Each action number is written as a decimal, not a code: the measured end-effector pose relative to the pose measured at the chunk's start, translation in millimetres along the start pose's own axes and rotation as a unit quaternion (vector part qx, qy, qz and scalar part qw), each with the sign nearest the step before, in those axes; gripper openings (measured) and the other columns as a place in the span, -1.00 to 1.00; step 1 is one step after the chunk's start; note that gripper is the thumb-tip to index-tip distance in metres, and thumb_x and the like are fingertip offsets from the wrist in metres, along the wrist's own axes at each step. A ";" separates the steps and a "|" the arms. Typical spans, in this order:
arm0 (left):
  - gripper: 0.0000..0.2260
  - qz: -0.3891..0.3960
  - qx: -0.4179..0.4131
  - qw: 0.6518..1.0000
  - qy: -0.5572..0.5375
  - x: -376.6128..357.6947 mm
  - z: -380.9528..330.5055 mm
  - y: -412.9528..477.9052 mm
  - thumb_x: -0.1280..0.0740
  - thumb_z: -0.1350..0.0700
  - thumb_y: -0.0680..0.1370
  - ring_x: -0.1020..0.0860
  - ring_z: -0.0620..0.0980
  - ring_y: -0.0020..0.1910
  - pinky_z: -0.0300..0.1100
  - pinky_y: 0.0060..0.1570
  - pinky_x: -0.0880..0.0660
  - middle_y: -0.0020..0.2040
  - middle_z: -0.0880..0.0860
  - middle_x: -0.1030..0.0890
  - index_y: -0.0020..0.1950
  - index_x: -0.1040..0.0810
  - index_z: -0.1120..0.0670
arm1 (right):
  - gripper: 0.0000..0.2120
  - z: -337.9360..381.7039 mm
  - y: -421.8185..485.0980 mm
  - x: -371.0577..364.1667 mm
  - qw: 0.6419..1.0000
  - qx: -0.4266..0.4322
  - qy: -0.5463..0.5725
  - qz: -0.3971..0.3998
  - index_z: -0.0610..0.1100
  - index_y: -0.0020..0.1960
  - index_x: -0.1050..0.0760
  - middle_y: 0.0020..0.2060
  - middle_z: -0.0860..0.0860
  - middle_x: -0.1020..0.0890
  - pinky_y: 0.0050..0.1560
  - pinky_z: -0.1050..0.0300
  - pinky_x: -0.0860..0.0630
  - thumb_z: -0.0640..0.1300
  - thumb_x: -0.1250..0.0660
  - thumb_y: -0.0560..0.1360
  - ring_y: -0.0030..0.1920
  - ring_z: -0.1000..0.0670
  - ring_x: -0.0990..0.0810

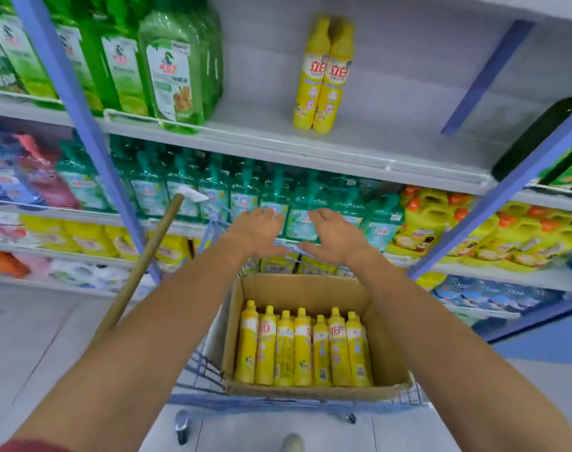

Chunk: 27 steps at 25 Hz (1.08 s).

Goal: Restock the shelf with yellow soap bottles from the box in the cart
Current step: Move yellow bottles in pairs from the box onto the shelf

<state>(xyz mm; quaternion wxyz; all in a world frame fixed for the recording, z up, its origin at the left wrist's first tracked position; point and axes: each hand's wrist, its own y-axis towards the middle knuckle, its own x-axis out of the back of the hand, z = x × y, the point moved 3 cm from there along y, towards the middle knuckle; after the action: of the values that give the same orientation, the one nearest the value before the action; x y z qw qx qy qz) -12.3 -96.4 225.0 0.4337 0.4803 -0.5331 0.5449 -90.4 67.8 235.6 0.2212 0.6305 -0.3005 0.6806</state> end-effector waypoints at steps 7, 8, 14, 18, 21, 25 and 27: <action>-0.31 0.094 0.036 0.994 -0.038 -106.5 -40.0 4.7 -0.32 -0.31 0.50 -0.41 0.18 0.40 0.06 0.32 -0.40 0.41 0.16 -0.42 0.49 -0.33 0.08 | -0.27 -25.3 -15.1 -116.6 0.994 0.001 0.059 0.088 -0.13 0.55 -0.18 0.49 -0.13 -0.33 0.30 -0.17 -0.43 0.25 -0.29 0.55 0.47 -0.21 -0.32; -0.30 0.114 0.041 0.992 -0.038 -124.0 -46.8 4.6 -0.32 -0.31 0.51 -0.40 0.20 0.41 0.06 0.33 -0.39 0.42 0.17 -0.41 0.49 -0.32 0.09 | -0.25 -30.1 -17.8 -135.9 0.992 -0.002 0.069 0.106 -0.13 0.56 -0.16 0.50 -0.13 -0.32 0.31 -0.16 -0.43 0.25 -0.29 0.55 0.48 -0.21 -0.32; -0.26 0.208 0.089 0.971 -0.072 -225.6 -52.0 10.5 -0.28 -0.31 0.53 -0.32 0.24 0.47 0.13 0.40 -0.34 0.47 0.20 -0.35 0.56 -0.22 0.10 | -0.30 -59.9 -24.6 -248.0 0.974 -0.025 0.094 0.203 -0.17 0.50 -0.27 0.44 -0.15 -0.38 0.28 -0.14 -0.45 0.28 -0.26 0.56 0.42 -0.22 -0.38; -0.29 0.250 0.139 0.952 -0.109 -278.9 -26.4 24.3 -0.30 -0.31 0.54 -0.43 0.26 0.37 0.07 0.21 -0.47 0.40 0.23 -0.43 0.50 -0.27 0.13 | -0.28 -73.9 -17.5 -311.0 0.960 -0.043 0.103 0.256 -0.20 0.51 -0.25 0.43 -0.16 -0.37 0.28 -0.15 -0.48 0.29 -0.24 0.57 0.42 -0.22 -0.37; -0.36 0.256 0.171 0.941 -0.143 -310.7 -3.6 42.3 -0.34 -0.27 0.54 -0.45 0.25 0.32 0.07 0.21 -0.48 0.33 0.24 -0.49 0.39 -0.35 0.17 | -0.30 -78.5 -2.1 -344.9 0.955 -0.056 0.115 0.269 -0.21 0.50 -0.27 0.40 -0.16 -0.40 0.25 -0.14 -0.50 0.27 -0.24 0.58 0.41 -0.21 -0.37; -0.41 0.255 0.217 0.918 -0.212 -351.0 5.2 62.6 -0.42 -0.19 0.51 -0.49 0.21 0.28 0.02 0.20 -0.48 0.30 0.22 -0.51 0.30 -0.44 0.22 | -0.35 -81.5 22.4 -381.2 0.950 -0.083 0.138 0.269 -0.23 0.44 -0.34 0.34 -0.17 -0.44 0.30 -0.11 -0.47 0.23 -0.27 0.58 0.37 -0.22 -0.42; -0.44 0.243 0.247 0.904 -0.251 -368.6 5.3 69.3 -0.48 -0.15 0.47 -0.51 0.19 0.28 -0.02 0.19 -0.47 0.27 0.20 -0.54 0.28 -0.48 0.21 | -0.38 -83.6 31.9 -399.3 0.943 -0.106 0.158 0.272 -0.24 0.41 -0.37 0.32 -0.20 -0.45 0.28 -0.09 -0.47 0.21 -0.29 0.58 0.33 -0.24 -0.45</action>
<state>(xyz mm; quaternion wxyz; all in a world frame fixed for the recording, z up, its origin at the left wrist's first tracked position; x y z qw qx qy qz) -20.4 -90.9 -150.0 0.0073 0.5482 -0.5730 0.6092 -130.1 133.3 -166.4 0.1380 0.3817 -0.4923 0.7700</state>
